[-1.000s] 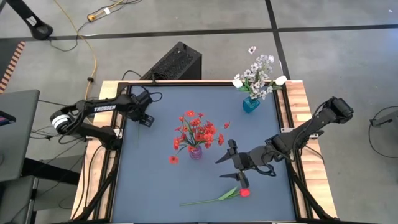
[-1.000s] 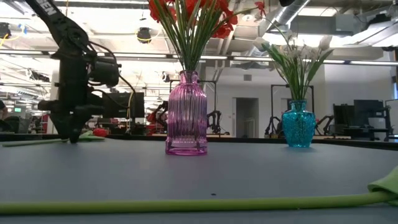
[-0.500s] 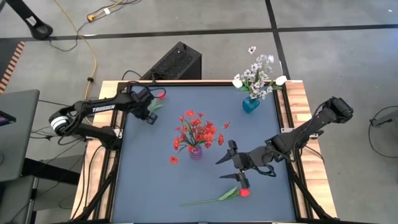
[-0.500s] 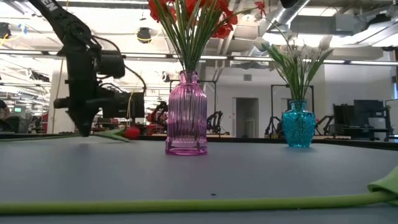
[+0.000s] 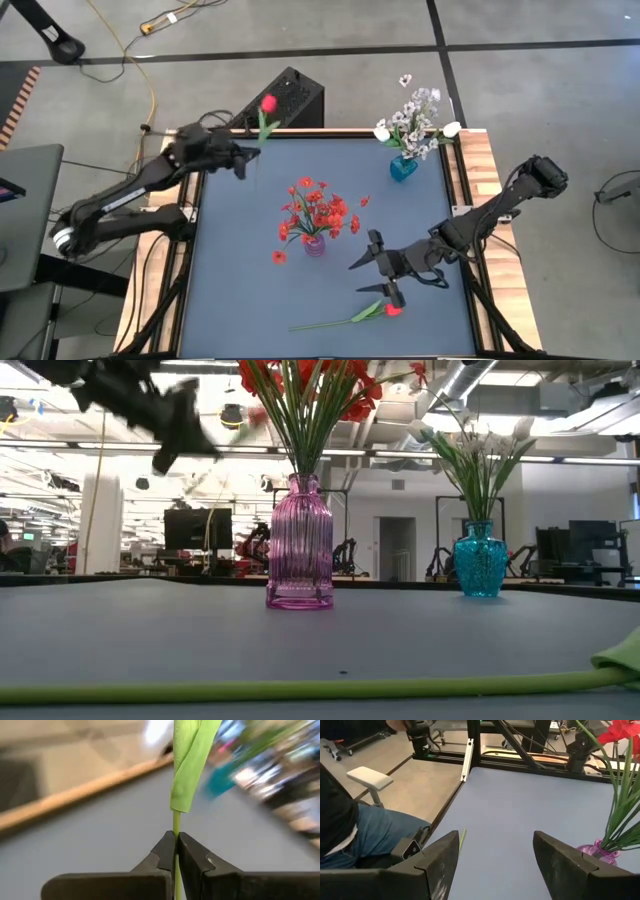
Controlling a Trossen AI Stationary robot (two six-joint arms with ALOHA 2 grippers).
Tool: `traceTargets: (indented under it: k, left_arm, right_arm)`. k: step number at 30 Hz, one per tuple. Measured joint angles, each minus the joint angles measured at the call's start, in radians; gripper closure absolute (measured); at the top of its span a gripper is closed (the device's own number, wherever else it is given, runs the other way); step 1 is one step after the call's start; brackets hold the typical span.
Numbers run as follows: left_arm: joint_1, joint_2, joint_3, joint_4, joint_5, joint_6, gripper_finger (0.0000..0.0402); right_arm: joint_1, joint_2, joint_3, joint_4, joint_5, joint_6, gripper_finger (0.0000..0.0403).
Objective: Sort flowers into vase by color
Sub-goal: Put the top red flower into the purple vase
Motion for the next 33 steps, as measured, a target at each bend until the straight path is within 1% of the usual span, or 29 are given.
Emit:
traceTargets:
  k: [5,7,9,12,15,17,24,27,30,33]
  left_arm:
    - [-0.076,-0.149,0.000,0.248,0.154,-0.064,0.0401]
    - [-0.138,-0.185,0.000,0.333,0.179,-0.082,0.0401]
    - [-0.214,-0.200,0.000,0.410,0.154,-0.084,0.0401]
    - [-0.334,-0.201,-0.006,0.506,0.038,-0.052,0.0401]
    - [-0.434,-0.181,-0.008,0.533,-0.067,0.010,0.0401]
    - [-0.488,-0.164,-0.009,0.523,-0.092,0.047,0.0401]
    - [-0.632,-0.100,-0.009,0.547,-0.128,0.126,0.0401]
    - [-0.684,-0.103,-0.009,0.629,-0.085,0.136,0.0401]
    - [-0.729,-0.103,-0.009,0.708,0.007,0.129,0.0401]
    - [-0.767,-0.103,-0.007,0.723,0.095,0.125,0.0401]
  right_arm:
    - [0.000,0.000,0.000,0.000,0.000,0.023,0.0121]
    - [0.000,0.000,0.000,0.004,0.000,0.024,0.0121]
    - [0.000,0.000,0.000,0.017,0.000,0.024,0.0121]
    - [0.000,0.000,0.000,0.043,0.000,0.024,0.0121]
    - [0.000,0.000,0.000,0.056,0.000,0.024,0.0121]
    - [0.000,0.000,0.000,0.062,0.000,0.024,0.0121]
    - [0.006,0.000,0.000,0.090,0.000,0.026,0.0121]
    - [0.007,0.000,0.000,0.097,0.000,0.051,0.0121]
    - [0.006,0.000,0.000,0.105,0.000,0.082,0.0121]
    - [0.006,0.000,0.000,0.107,0.000,0.110,0.0121]
